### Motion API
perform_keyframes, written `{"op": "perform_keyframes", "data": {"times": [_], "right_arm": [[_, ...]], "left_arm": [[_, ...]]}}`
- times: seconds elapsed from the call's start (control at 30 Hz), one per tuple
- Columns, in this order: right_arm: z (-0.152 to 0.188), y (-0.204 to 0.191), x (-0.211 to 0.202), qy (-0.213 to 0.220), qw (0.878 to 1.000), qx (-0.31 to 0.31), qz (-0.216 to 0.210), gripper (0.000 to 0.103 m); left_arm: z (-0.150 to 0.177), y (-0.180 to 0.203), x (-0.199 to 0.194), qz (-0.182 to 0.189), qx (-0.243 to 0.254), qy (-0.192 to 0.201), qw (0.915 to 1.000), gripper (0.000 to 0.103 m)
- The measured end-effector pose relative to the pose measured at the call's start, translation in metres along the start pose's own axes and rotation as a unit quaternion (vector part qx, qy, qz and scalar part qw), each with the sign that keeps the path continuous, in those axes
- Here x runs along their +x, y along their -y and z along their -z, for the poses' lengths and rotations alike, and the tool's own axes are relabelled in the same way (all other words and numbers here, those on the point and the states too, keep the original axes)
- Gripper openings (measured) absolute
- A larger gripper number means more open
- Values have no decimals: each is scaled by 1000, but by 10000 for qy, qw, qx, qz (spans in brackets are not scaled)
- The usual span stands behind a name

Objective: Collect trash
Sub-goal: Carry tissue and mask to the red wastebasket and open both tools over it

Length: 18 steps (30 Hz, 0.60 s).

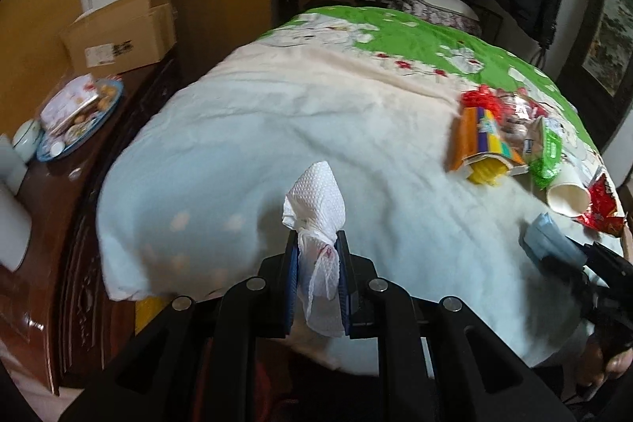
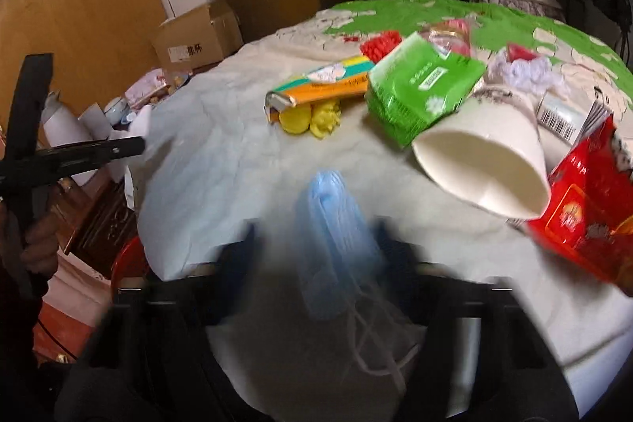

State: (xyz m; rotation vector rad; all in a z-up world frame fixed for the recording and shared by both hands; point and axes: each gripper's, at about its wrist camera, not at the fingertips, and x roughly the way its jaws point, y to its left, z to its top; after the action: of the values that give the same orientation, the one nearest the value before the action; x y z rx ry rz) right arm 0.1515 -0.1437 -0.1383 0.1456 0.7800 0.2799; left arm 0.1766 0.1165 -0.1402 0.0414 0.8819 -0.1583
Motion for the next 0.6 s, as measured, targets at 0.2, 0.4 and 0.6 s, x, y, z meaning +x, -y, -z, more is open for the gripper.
{"op": "perform_keyframes", "data": {"times": [0.2, 0.4, 0.6], "right_arm": [[-9, -14, -34, 518, 9986, -47, -11, 23], [-16, -39, -52, 657, 9974, -54, -303, 23], [-17, -70, -66, 679, 9958, -153, -594, 23]], "left_arm": [[28, -43, -23, -299, -343, -72, 9989, 18], [62, -89, -42, -612, -754, -167, 9951, 18], [92, -121, -44, -786, -1061, -464, 9901, 64]]}}
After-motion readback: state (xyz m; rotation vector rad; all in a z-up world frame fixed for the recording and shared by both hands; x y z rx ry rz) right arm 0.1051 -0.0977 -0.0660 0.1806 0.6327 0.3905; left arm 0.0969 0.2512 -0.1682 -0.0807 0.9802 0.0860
